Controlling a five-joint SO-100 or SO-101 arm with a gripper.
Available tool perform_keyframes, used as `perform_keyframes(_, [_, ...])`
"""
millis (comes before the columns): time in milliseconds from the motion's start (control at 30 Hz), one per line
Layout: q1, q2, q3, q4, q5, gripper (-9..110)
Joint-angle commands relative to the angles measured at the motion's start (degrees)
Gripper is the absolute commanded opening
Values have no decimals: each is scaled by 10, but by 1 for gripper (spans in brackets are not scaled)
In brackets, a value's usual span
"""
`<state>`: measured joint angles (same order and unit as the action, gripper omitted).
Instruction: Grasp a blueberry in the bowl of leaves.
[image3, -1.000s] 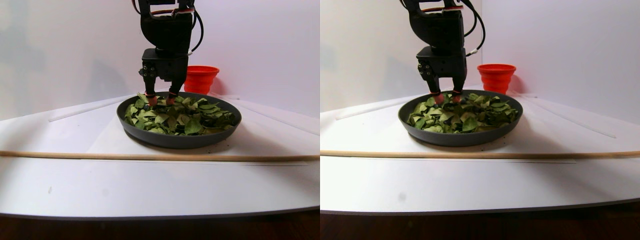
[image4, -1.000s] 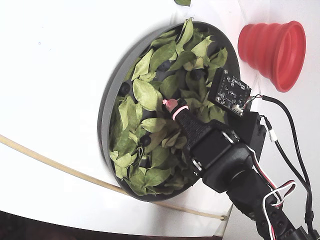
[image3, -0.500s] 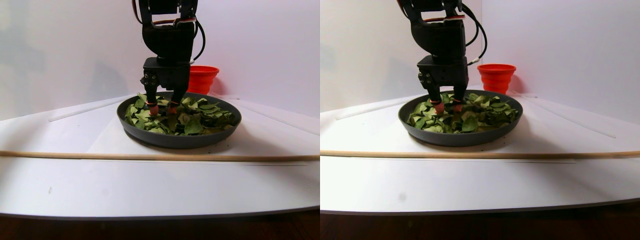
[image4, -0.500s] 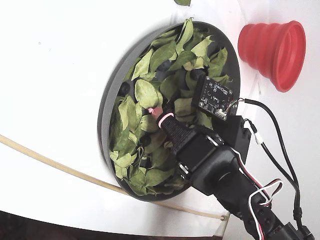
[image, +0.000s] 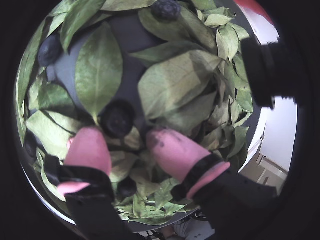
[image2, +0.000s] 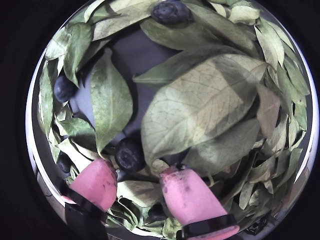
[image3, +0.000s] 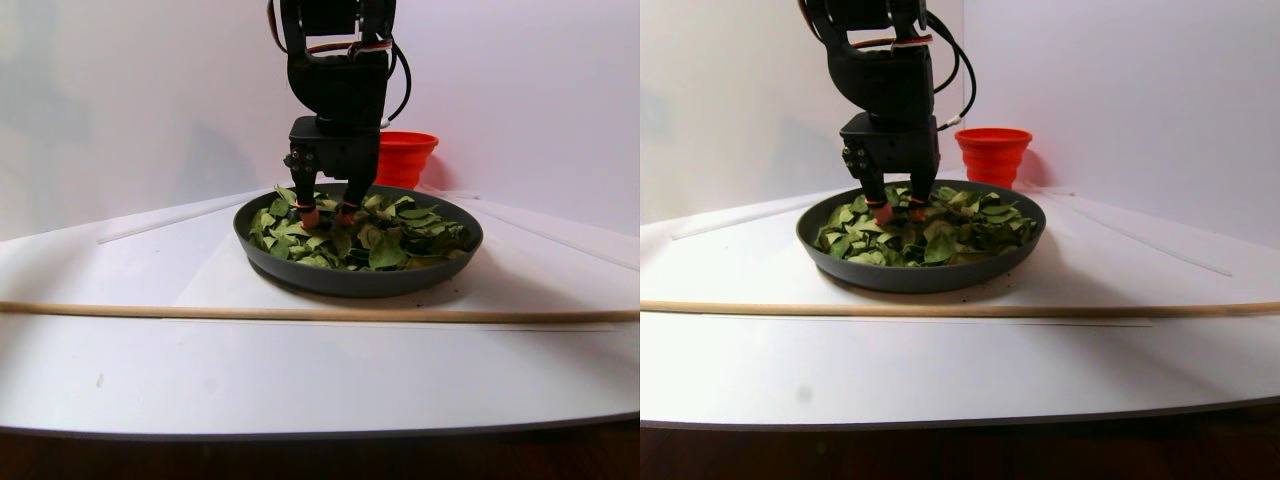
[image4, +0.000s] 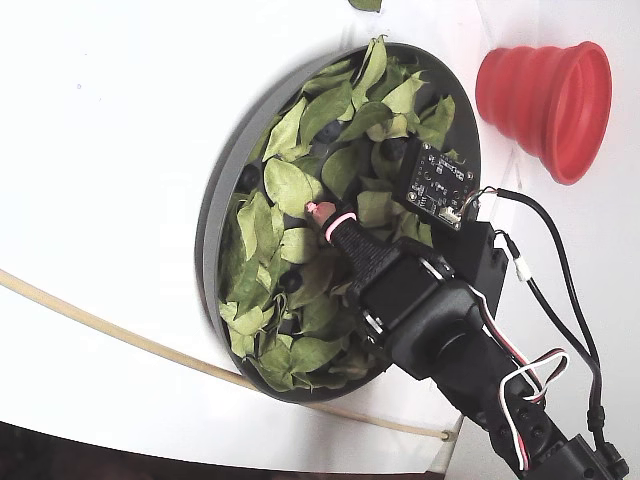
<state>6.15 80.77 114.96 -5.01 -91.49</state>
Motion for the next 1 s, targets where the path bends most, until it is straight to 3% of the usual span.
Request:
perform_keyframes(0, [10, 11, -26, -11, 3, 16])
perform_keyframes(967, [11, -5, -76, -19, 8, 16])
